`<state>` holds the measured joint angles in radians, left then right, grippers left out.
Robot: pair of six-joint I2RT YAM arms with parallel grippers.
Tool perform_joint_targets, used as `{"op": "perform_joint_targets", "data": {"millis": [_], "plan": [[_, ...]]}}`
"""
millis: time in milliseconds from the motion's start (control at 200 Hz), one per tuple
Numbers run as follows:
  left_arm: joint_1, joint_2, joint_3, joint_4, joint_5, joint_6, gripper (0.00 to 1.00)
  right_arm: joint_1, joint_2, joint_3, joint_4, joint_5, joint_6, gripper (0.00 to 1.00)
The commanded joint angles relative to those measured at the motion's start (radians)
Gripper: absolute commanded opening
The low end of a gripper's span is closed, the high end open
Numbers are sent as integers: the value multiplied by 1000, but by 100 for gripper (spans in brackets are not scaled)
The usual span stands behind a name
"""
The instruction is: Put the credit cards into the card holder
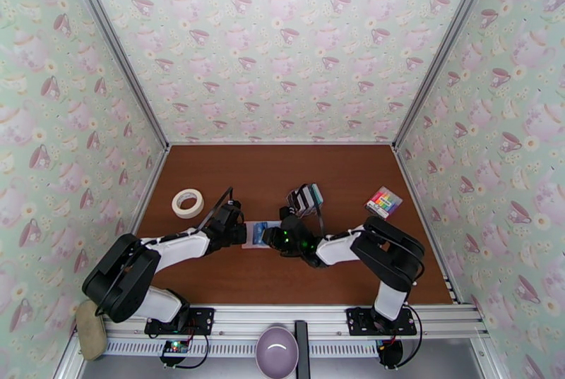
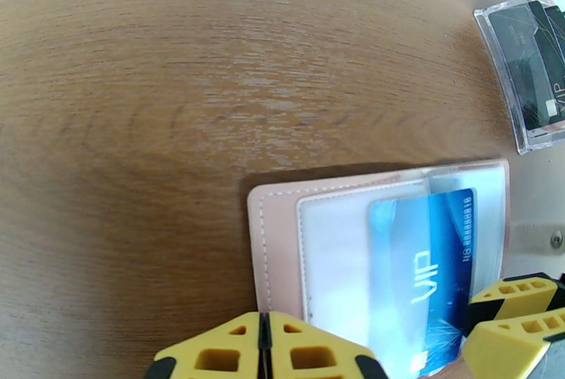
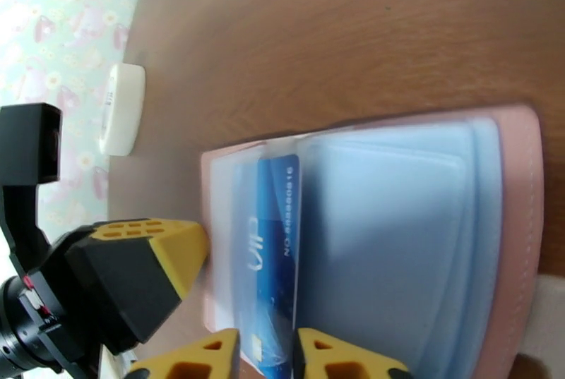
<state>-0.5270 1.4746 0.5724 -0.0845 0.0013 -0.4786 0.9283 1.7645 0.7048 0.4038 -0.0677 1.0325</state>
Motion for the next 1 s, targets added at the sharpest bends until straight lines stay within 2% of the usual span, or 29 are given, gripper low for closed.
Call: {"op": "perform_joint_targets", "data": {"millis": [0, 75, 215, 997], "plan": [[-5, 35, 3, -52, 10, 0, 9, 5, -57, 66, -288, 81, -108, 35], [-6, 36, 3, -50, 12, 0, 9, 4, -73, 112, -380, 109, -155, 36], [-5, 38, 2, -43, 21, -1, 9, 5, -65, 171, -444, 115, -192, 36], [2, 45, -3, -29, 46, -9, 8, 16, 126, 358, -476, 42, -204, 29]]}}
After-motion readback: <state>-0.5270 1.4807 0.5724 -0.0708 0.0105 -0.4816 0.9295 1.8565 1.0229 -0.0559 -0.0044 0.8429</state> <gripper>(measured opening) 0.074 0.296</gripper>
